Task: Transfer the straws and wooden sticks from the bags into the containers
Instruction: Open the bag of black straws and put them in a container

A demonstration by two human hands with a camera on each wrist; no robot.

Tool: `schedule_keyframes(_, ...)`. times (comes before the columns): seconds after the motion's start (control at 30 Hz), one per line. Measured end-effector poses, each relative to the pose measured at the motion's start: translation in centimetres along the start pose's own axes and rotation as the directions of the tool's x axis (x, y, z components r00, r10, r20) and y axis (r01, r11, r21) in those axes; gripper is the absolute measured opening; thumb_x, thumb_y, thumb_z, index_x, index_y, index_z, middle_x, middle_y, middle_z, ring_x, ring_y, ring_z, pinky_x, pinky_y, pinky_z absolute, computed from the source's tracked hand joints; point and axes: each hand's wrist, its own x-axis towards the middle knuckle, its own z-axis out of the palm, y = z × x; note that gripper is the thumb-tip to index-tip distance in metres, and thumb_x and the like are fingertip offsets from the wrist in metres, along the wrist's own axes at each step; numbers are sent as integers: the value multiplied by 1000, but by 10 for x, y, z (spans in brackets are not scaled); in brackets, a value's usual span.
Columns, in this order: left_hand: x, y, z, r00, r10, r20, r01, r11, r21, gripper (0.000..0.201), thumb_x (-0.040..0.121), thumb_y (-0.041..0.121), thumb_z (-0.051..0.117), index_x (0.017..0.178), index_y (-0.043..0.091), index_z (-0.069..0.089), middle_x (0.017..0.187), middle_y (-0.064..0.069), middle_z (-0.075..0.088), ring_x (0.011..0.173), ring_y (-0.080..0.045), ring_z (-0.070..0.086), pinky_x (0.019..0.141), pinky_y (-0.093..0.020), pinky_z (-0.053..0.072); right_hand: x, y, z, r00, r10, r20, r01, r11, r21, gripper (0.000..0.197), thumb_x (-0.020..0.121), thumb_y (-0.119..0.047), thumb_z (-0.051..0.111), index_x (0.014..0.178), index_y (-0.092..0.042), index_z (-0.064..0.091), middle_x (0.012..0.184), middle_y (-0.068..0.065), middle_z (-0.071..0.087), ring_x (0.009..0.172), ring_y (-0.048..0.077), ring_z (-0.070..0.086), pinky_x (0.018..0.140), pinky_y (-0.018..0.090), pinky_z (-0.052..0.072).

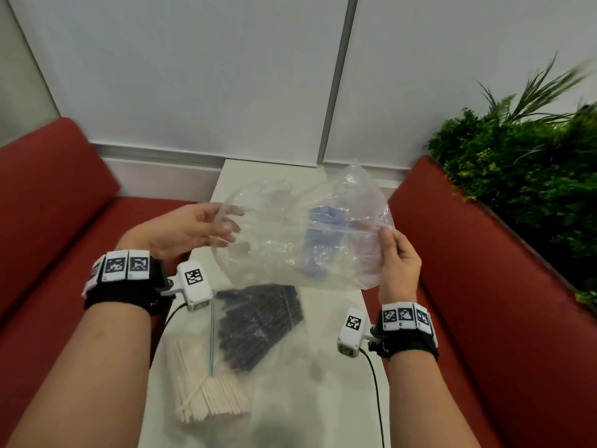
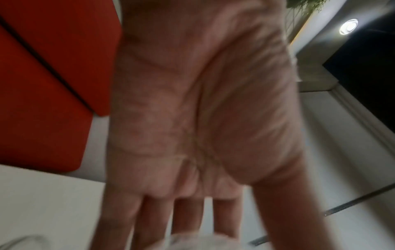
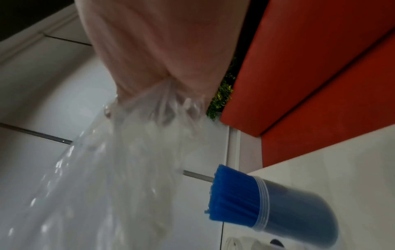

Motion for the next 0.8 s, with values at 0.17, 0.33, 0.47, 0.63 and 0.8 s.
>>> schedule_keyframes(0.17, 9, 25, 30, 989, -89, -121, 98, 993, 71, 70, 67, 79, 66, 119, 32, 66, 117, -8, 69, 104, -25, 68, 97, -42, 49, 1, 1, -7, 962, 116, 249, -133, 990, 55, 13, 90, -21, 72, 100, -22, 80, 97, -1, 78, 91, 11, 72, 80, 24, 58)
schedule_keyframes(0.33, 32, 30, 83, 947, -60, -314, 222, 831, 510, 24, 81, 40, 76, 92, 19, 74, 85, -11, 73, 65, -22, 68, 75, -39, 60, 3, 10, -15, 902, 221, 370, -267, 961, 78, 15, 88, -14, 71, 99, -16, 79, 102, 3, 78, 92, 11, 72, 76, 24, 57)
schedule_keyframes(0.47, 44, 20, 96, 915, 51, -400, 205, 796, 570, 18, 92, 13, 59, 90, 8, 75, 92, -9, 73, 62, -19, 60, 68, -31, 55, 8, 17, -34, 803, 330, 497, -313, 942, -120, 8, 88, -14, 75, 96, -15, 73, 105, 8, 76, 89, 15, 69, 80, 29, 54)
schedule_keyframes(0.63, 47, 22, 107, 901, 134, -414, 80, 883, 462, 25, 100, 37, 48, 96, 24, 69, 92, 2, 63, 72, -12, 56, 55, -19, 45, 27, 18, -31, 708, 514, 485, -448, 857, -254, 76, 71, -37, 91, 134, -31, 49, 124, 9, 70, 116, 30, 68, 88, 40, 54)
schedule_keyframes(0.8, 45, 23, 113, 968, 41, -248, 109, 820, 561, 60, 57, 63, 83, 107, 46, 57, 101, 14, 53, 88, 2, 53, 69, -20, 39, 40, 11, 2, 851, 396, 344, -299, 905, -302, 86, 76, -64, 79, 149, -43, 37, 120, -12, 70, 106, 14, 72, 82, 35, 55)
